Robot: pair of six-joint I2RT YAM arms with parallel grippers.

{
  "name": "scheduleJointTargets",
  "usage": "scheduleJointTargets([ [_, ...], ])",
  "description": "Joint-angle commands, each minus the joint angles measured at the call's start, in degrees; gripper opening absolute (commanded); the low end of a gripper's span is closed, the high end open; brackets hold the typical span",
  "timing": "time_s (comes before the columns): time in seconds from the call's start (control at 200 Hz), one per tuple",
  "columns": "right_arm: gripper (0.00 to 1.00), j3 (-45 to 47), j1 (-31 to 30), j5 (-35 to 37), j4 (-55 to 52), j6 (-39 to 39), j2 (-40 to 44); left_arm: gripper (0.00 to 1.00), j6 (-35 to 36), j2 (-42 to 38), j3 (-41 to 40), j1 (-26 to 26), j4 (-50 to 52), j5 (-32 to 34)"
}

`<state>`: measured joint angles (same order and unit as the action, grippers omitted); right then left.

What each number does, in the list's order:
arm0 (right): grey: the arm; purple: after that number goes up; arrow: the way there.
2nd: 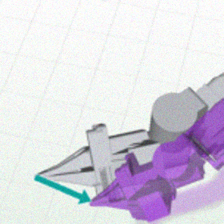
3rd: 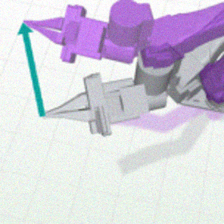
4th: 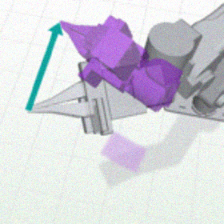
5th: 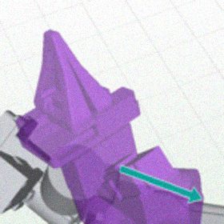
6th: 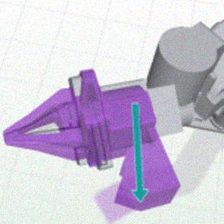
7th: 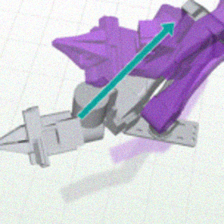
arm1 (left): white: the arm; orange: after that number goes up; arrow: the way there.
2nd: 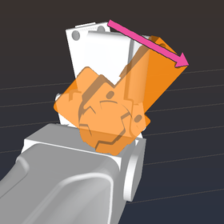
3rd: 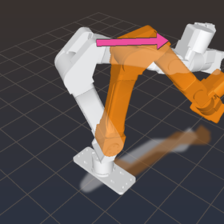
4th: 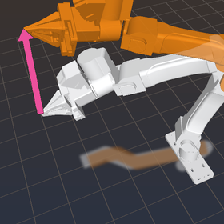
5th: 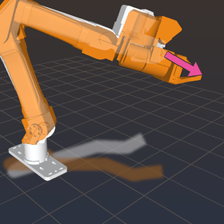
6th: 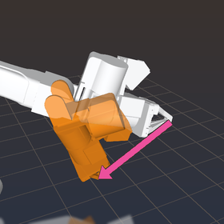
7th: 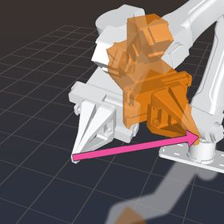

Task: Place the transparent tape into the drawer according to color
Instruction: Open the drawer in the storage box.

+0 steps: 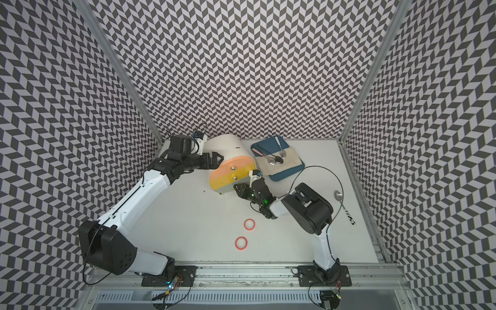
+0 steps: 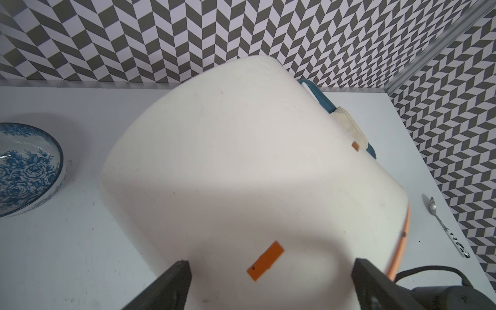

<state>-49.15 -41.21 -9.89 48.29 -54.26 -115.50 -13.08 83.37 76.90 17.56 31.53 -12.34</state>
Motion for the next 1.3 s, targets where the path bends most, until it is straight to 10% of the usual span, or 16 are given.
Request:
scheduleJointTargets([
  [0.0,0.1,-0.11,0.08,0.36,2.59,-0.57,-0.65,0.97,2.01,1.62,-2.37,-0.07,5.65,0.65],
  [0.731,0.03,21.74,-3.85,3.27,2.01,-2.59,17.73,0.97,1.8,1.28,-3.6,-0.07,4.86,0.91],
  [0.976,0.53,19.68,-3.92,2.86,-9.42,2.67,23.21,0.98,1.49,0.55,-3.9,-0.07,4.51,0.72],
  [1.297,0.64,10.86,-4.75,2.23,-43.27,15.3,31.76,1.0,-0.24,-3.34,-5.38,-0.07,1.45,-2.12],
])
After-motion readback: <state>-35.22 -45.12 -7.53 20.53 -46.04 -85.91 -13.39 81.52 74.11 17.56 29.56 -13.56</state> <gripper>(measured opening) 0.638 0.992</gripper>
